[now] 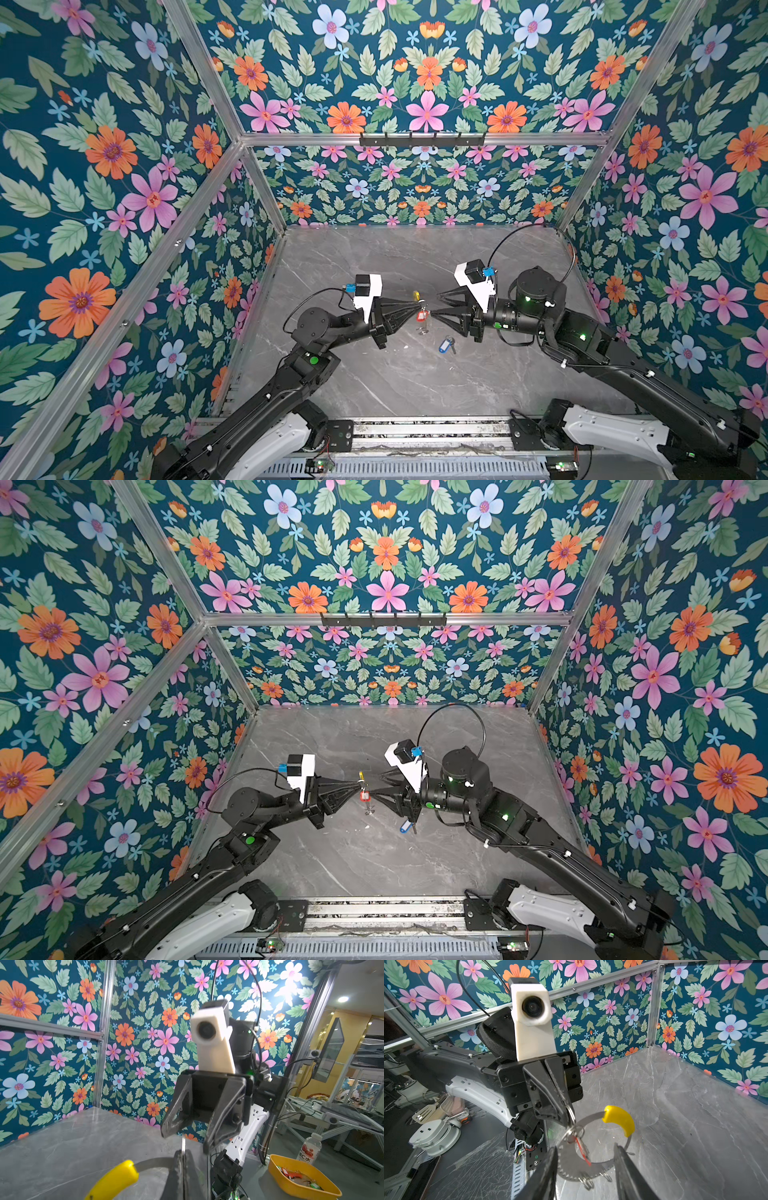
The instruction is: Remove the keys from the keyring
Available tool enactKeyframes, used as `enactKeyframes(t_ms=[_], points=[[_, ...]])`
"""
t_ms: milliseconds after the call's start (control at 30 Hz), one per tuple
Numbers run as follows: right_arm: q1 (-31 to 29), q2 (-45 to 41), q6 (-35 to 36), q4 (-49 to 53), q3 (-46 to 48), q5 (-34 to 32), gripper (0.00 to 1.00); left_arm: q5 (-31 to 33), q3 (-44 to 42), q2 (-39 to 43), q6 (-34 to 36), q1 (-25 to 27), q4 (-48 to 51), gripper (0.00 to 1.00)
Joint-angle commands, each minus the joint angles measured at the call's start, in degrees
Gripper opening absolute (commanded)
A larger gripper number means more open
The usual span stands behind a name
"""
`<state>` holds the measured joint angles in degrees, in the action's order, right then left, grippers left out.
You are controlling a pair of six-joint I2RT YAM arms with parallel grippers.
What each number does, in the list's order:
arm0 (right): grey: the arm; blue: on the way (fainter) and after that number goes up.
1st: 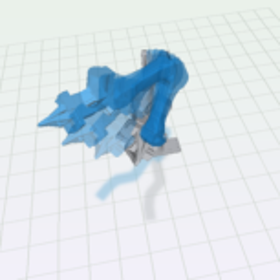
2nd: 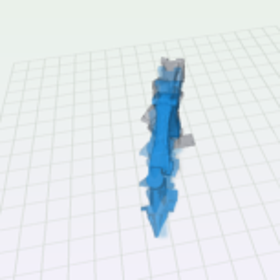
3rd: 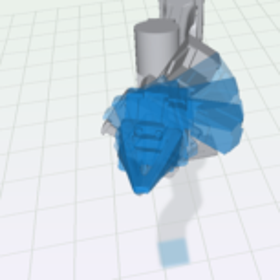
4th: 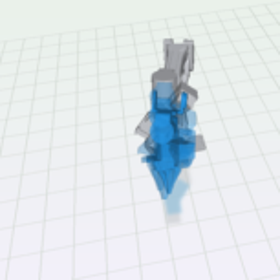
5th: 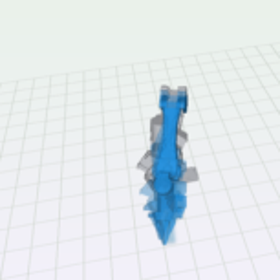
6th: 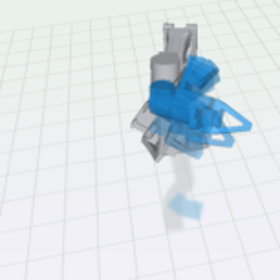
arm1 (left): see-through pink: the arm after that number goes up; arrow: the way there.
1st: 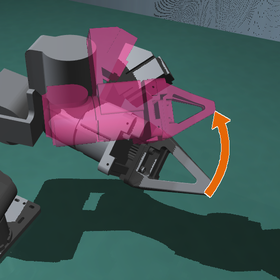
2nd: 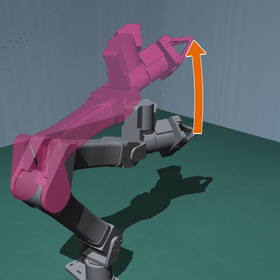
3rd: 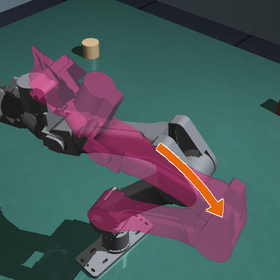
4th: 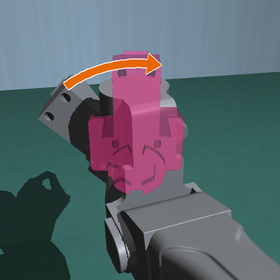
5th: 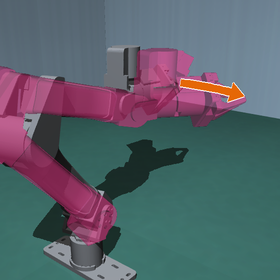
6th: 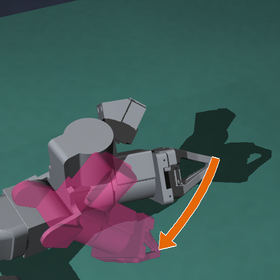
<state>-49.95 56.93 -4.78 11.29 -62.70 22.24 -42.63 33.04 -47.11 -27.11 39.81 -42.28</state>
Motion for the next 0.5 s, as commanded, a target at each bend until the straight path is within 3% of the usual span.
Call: enactKeyframes(t_ms=[0,233,467], points=[[-0.2,-1.2,-2.3,-8.8,2.5,-1.5,0.46,-1.1,-0.7,-0.6,-3.5,0.0,-12.8,0.0],[-0.2,-2.4,-2.2,-11.3,5.5,5.6,0.5,-5.8,-0.5,-3.7,-7.8,0.0,-18.8,0.0],[-0.3,-0.6,-3.6,-11.9,5.4,11.4,0.48,-5.5,-1.0,-4.5,-9.2,0.0,-21.4,0.0]])
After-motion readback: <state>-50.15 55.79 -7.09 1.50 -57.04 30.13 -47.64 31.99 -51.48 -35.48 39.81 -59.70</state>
